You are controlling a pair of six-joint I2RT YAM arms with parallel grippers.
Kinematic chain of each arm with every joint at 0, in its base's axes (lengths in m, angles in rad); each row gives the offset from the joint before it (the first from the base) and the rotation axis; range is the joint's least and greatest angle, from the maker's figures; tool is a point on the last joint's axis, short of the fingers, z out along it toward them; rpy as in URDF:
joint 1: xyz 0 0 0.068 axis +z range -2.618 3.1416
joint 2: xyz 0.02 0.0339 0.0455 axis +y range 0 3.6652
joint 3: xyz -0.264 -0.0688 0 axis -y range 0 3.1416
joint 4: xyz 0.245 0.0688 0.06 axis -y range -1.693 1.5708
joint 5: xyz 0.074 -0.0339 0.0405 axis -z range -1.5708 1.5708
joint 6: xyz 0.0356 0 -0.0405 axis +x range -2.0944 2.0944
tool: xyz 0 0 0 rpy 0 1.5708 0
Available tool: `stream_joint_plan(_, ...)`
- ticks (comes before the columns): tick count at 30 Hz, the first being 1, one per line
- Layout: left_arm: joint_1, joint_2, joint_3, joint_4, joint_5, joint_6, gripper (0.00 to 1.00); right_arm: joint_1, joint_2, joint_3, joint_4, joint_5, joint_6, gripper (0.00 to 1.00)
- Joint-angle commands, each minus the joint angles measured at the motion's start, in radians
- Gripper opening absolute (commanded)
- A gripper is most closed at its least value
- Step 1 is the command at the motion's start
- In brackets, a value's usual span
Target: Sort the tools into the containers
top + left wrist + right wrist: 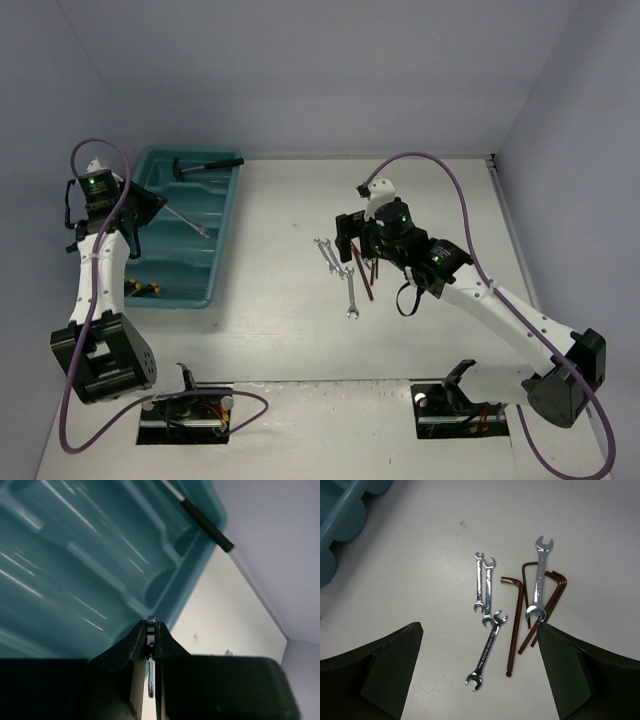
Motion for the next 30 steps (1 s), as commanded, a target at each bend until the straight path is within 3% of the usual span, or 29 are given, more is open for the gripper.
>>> stream_joint_plan(1, 0.088, 0.105, 0.053, 0.046, 0.106, 0.042, 0.0, -0.039, -0.035, -0.018, 0.035, 0.006, 0.031, 0.96)
stream_joint_plan(6, 0.117, 0.225, 0.066, 0.112, 0.089, 0.021, 0.09, -0.063, -0.038, -0.042, 0.033, 0.003, 0.037, 0.96)
stream_joint_plan(9, 0.119, 0.287, 0.09, 0.098, 0.068, 0.023, 0.23, -0.086, -0.035, -0.052, 0.026, 0.011, 0.047, 0.95)
stream_joint_plan(15, 0.12, 0.252, 0.1, -0.002, -0.021, 0.082, 0.44, -0.125, 0.013, -0.065, 0.001, 0.027, 0.071, 0.95)
stream_joint_plan(18, 0.119, 0.21, 0.112, -0.075, -0.068, 0.116, 0.52, -0.133, 0.074, -0.058, -0.024, 0.023, 0.098, 0.88)
stream_joint_plan(25, 0.063, 0.092, 0.192, -0.206, -0.153, 0.203, 0.55, -0.135, 0.221, -0.05, -0.028, 0.018, 0.191, 0.69)
stream_joint_plan(30, -0.102, 0.013, 0.225, -0.284, -0.222, 0.256, 0.56, -0.149, 0.345, 0.036, -0.026, 0.058, 0.157, 0.44)
